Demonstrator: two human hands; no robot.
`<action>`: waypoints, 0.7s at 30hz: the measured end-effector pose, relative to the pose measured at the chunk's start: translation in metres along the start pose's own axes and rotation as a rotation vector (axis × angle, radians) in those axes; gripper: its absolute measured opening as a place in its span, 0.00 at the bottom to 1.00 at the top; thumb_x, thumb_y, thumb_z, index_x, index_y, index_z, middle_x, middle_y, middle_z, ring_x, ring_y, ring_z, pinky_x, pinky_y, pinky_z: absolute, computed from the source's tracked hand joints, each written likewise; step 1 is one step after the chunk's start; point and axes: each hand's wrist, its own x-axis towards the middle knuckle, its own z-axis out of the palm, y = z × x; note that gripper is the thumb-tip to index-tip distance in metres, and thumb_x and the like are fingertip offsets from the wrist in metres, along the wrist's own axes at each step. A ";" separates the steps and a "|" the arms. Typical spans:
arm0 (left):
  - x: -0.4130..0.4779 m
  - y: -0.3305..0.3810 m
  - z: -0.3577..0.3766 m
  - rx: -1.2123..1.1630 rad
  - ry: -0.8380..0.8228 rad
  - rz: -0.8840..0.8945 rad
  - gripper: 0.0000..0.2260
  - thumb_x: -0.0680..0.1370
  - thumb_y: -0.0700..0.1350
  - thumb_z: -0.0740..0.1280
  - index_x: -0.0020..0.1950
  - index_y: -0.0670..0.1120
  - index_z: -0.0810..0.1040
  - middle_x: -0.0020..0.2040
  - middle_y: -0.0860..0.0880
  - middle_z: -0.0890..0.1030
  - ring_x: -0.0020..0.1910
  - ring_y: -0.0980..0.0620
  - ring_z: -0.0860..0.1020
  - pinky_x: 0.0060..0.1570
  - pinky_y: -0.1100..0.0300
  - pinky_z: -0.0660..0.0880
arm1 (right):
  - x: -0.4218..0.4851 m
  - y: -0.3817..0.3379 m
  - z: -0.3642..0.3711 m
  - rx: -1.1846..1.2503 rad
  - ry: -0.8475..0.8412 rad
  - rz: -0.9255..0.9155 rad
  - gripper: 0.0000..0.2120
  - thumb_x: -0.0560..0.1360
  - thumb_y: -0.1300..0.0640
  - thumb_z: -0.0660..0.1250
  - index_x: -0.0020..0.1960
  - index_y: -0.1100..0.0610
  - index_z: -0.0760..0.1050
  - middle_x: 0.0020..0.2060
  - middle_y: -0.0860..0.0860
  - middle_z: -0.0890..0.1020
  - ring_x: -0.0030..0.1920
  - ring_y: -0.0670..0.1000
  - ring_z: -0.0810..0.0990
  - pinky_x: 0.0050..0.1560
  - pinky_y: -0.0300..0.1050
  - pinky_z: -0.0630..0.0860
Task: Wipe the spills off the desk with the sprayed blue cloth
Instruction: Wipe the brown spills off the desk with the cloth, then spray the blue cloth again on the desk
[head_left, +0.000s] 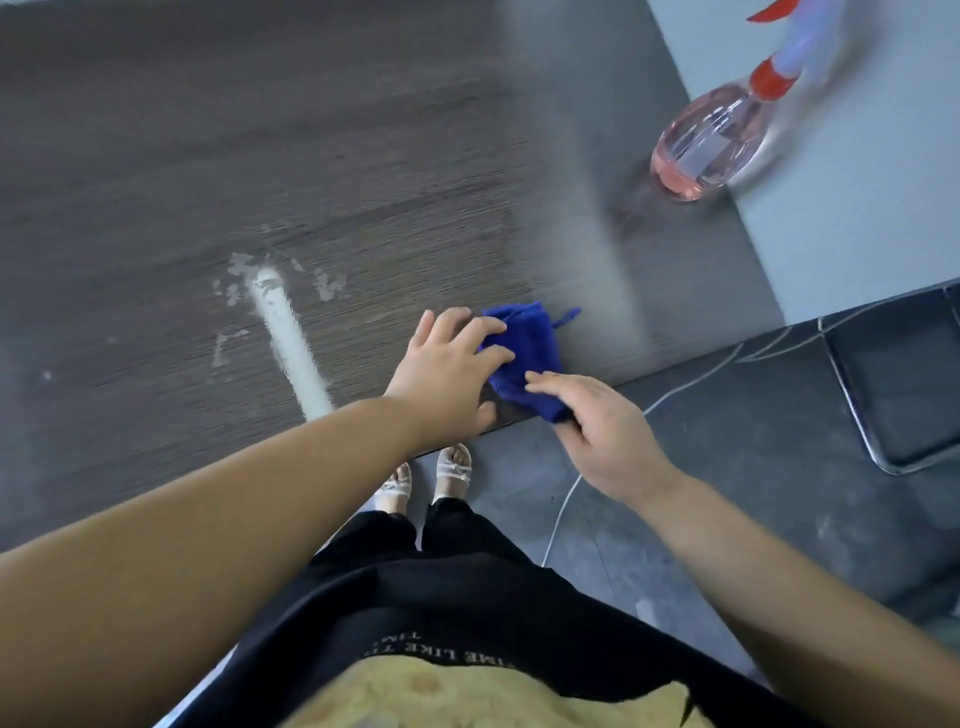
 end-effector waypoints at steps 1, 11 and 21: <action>-0.001 0.000 -0.001 -0.099 0.017 -0.002 0.28 0.72 0.53 0.67 0.72 0.53 0.66 0.73 0.54 0.61 0.72 0.46 0.55 0.71 0.51 0.50 | 0.007 -0.009 -0.010 0.134 0.022 0.157 0.13 0.75 0.64 0.62 0.59 0.57 0.77 0.53 0.50 0.82 0.53 0.48 0.78 0.55 0.37 0.71; -0.006 0.005 -0.074 -0.718 0.213 -0.012 0.27 0.68 0.53 0.75 0.65 0.54 0.72 0.57 0.54 0.72 0.59 0.54 0.71 0.62 0.59 0.68 | 0.067 -0.079 -0.057 1.151 0.041 0.676 0.11 0.79 0.59 0.61 0.59 0.59 0.75 0.48 0.55 0.83 0.47 0.51 0.82 0.42 0.45 0.79; -0.019 -0.003 -0.096 -1.159 0.157 -0.117 0.17 0.74 0.56 0.68 0.61 0.53 0.75 0.53 0.55 0.81 0.52 0.58 0.79 0.55 0.62 0.74 | 0.077 -0.105 -0.058 1.094 0.099 0.530 0.13 0.77 0.66 0.63 0.60 0.62 0.76 0.49 0.58 0.83 0.51 0.56 0.83 0.51 0.49 0.80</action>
